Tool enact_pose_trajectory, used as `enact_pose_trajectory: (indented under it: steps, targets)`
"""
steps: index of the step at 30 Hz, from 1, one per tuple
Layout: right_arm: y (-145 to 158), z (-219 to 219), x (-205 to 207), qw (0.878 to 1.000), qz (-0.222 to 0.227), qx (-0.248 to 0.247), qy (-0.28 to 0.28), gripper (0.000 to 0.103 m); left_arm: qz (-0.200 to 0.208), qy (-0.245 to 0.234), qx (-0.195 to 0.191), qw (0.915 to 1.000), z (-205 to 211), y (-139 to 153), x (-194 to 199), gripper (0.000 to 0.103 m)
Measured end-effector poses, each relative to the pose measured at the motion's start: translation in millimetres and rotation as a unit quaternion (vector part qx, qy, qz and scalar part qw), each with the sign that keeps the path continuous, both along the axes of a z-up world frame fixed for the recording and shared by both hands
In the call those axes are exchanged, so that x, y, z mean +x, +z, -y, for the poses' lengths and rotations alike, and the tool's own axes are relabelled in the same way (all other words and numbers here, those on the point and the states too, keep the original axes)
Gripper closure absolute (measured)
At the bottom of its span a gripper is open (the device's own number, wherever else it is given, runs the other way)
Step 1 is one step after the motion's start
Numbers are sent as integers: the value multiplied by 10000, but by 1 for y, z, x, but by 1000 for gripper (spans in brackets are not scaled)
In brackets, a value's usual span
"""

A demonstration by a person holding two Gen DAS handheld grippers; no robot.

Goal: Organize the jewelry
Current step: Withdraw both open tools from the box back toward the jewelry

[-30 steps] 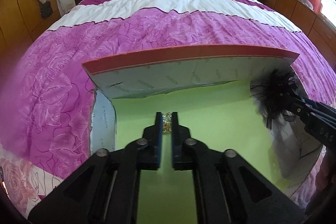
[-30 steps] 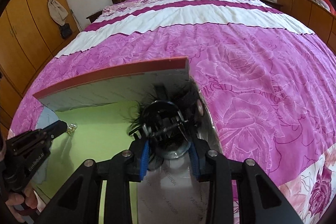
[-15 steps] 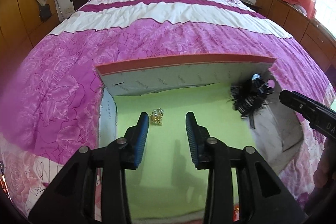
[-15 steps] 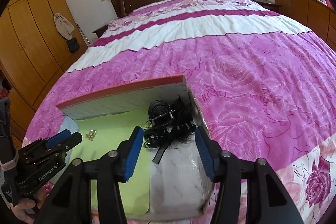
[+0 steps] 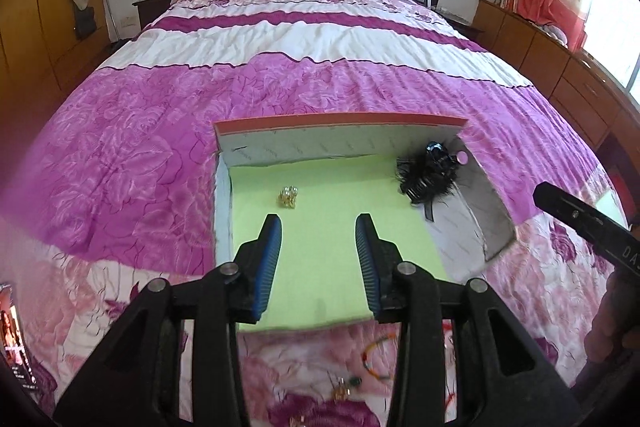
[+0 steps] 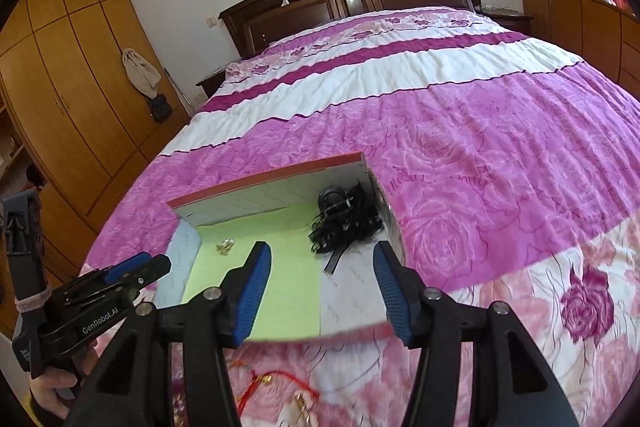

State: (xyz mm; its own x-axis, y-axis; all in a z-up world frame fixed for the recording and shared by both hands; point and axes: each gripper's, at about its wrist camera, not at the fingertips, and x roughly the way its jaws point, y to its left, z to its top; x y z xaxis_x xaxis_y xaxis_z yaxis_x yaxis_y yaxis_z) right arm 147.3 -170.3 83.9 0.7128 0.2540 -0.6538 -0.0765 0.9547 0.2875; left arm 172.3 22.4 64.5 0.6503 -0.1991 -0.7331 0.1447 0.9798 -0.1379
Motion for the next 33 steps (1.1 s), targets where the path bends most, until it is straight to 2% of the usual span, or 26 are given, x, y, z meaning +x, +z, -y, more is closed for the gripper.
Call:
enact_pose_trajectory:
  steps: [7,13,33]
  targets:
    - [1,3,-33,10000,-83,-6,-10,46,-27,-73,51,10000,-4,3,-30,71]
    - [-10,0,-60,9995,-275,-151,34,46,-119,-170,90,9997,-4,-5,-53,70]
    - [-61,1,-110,9918,-1182,-428,213,46,-776,-404,220,9959,3,-58,-85,69]
